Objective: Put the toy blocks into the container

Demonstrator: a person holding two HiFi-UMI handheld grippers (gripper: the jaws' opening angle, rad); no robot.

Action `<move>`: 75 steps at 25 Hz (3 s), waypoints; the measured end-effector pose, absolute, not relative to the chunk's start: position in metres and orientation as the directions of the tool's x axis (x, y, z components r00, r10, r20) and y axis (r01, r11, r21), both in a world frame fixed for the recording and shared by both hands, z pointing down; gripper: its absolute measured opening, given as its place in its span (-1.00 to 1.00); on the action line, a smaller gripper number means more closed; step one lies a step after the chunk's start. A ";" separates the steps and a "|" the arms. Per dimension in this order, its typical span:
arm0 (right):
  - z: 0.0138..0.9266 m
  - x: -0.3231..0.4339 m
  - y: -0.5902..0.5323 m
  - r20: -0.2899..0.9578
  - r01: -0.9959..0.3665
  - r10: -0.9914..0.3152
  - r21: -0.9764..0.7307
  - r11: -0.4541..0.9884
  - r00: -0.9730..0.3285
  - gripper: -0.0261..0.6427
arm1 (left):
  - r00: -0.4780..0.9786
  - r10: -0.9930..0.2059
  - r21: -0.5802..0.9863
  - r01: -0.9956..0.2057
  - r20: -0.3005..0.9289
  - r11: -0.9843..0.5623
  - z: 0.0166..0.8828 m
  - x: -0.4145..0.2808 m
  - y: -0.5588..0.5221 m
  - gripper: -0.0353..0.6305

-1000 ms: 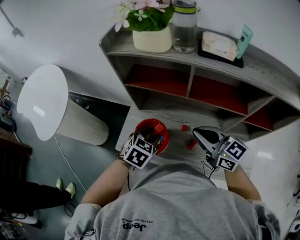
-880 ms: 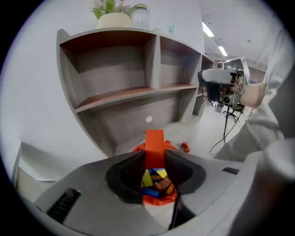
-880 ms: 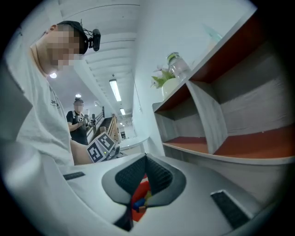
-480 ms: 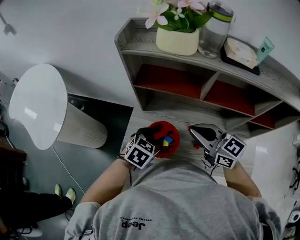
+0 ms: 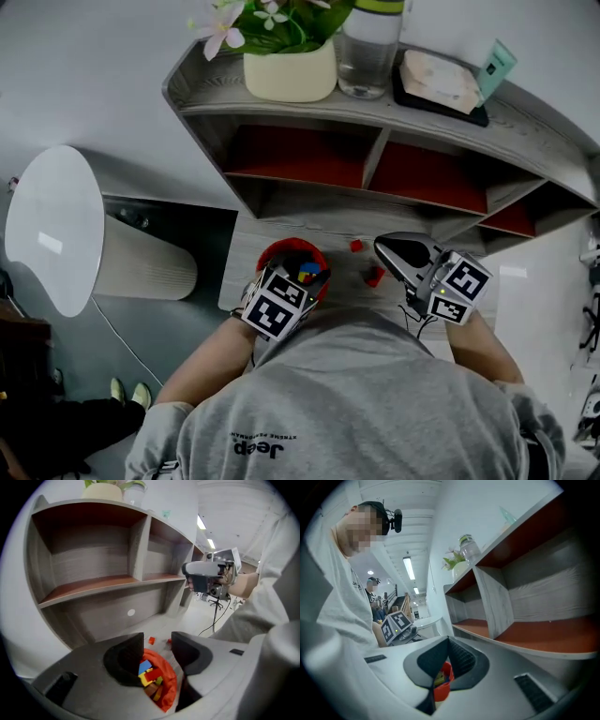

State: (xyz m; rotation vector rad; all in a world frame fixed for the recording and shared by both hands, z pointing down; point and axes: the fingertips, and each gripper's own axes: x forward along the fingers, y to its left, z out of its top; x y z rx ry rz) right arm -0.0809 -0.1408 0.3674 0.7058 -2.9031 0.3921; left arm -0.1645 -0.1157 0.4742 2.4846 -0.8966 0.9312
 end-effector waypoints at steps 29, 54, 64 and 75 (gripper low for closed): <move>0.451 0.262 -0.128 0.282 -0.548 -0.473 -0.344 0.763 -0.835 -0.89 | 0.159 -0.174 0.038 -0.836 0.972 -0.548 0.777 0.032 -0.119 -0.57; 0.389 -0.153 -0.150 0.170 -0.314 -0.277 -0.252 0.915 -0.946 -0.89 | 0.423 -0.509 0.075 -0.819 0.750 -0.569 0.492 -0.245 -0.114 -0.57; 0.393 -0.201 -0.138 0.242 -0.330 -0.277 -0.215 0.919 -0.930 -0.89 | 0.520 -0.468 0.138 -0.760 0.714 -0.635 0.503 -0.257 -0.111 -0.56; 0.386 -0.158 -0.143 0.234 -0.419 -0.370 -0.211 0.883 -0.899 -0.89 | 0.585 -0.475 0.170 -0.729 0.657 -0.663 0.482 -0.231 -0.117 -0.09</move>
